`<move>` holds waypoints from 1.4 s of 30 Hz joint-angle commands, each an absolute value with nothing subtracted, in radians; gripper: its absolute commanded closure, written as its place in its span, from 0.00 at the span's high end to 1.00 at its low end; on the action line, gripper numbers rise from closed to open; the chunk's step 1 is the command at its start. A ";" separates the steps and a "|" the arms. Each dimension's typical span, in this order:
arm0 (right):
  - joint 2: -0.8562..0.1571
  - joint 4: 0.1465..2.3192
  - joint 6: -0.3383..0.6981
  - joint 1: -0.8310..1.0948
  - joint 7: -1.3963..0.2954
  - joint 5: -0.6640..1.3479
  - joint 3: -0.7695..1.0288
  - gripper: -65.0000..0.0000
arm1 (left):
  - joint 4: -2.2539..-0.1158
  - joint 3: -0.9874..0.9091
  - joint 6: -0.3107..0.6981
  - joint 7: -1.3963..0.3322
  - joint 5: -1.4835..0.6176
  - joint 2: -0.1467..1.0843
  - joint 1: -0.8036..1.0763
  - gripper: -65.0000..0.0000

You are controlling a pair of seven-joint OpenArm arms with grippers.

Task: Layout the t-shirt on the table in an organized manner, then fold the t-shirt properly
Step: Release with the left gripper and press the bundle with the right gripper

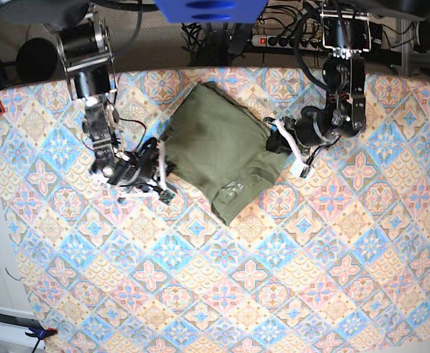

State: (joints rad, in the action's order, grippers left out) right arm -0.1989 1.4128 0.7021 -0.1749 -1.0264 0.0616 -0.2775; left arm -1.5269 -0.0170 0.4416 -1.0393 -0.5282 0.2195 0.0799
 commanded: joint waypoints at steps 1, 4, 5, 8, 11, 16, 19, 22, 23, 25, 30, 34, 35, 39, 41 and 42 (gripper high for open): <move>-0.205 1.446 0.698 -0.166 -1.061 0.036 -0.248 0.06 | -1.524 -0.001 0.433 -1.029 -0.512 0.223 0.044 0.00; -0.205 1.523 0.698 -0.107 -1.079 0.036 -0.186 0.06 | -1.484 0.027 0.433 -1.029 -0.499 0.222 -0.018 0.00; -0.205 1.554 0.698 -0.087 -1.090 0.036 -0.171 0.06 | -1.463 0.038 0.433 -1.029 -0.499 0.220 -0.041 0.00; -0.205 1.629 0.698 -0.045 -1.113 0.036 -0.142 0.06 | -1.423 0.076 0.433 -1.021 -0.499 0.217 -0.096 0.00; -0.205 1.722 0.698 0.001 -1.121 0.036 -0.088 0.06 | -1.363 0.116 0.433 -1.020 -0.499 0.196 -0.165 0.00; -0.205 1.899 0.698 0.076 -1.121 0.038 -0.027 0.06 | -1.254 0.119 0.433 -1.017 -0.499 0.148 -0.266 0.00; -0.205 1.948 0.698 0.131 -1.119 0.041 -0.024 0.06 | -1.204 0.122 0.433 -0.983 -0.499 0.120 -0.311 0.00; -0.196 1.966 0.698 0.168 -1.115 0.125 -0.033 0.06 | -1.193 0.114 0.433 -0.970 -0.503 0.104 -0.334 0.00; -0.188 1.966 0.698 0.166 -1.115 0.165 -0.033 0.06 | -1.194 0.114 0.433 -0.969 -0.507 0.104 -0.337 0.00; -0.148 1.966 0.698 0.166 -1.115 0.248 -0.024 0.06 | -1.196 0.084 0.433 -0.969 -0.509 0.104 -0.338 0.00; -0.050 1.968 0.698 0.154 -1.115 0.314 -0.033 0.06 | -1.196 -0.111 0.433 -0.970 -0.518 0.105 -0.325 0.00; 0.031 1.963 0.698 0.145 -1.119 0.315 -0.050 0.06 | -1.196 -0.226 0.433 -0.972 -0.588 0.136 -0.288 0.00; 0.048 1.962 0.698 0.140 -1.119 0.315 -0.065 0.06 | -1.196 -0.246 0.433 -0.977 -0.613 0.153 -0.274 0.00; 0.073 1.933 0.698 0.085 -1.118 0.315 -0.114 0.06 | -1.196 -0.294 0.433 -1.020 -0.728 0.200 -0.232 0.00; 0.102 1.896 0.698 0.074 -1.118 0.315 -0.122 0.06 | -1.196 -0.318 0.433 -1.023 -0.777 0.211 -0.211 0.00; 0.120 1.876 0.698 0.073 -1.116 0.315 -0.125 0.06 | -1.196 -0.334 0.433 -1.027 -0.792 0.219 -0.196 0.00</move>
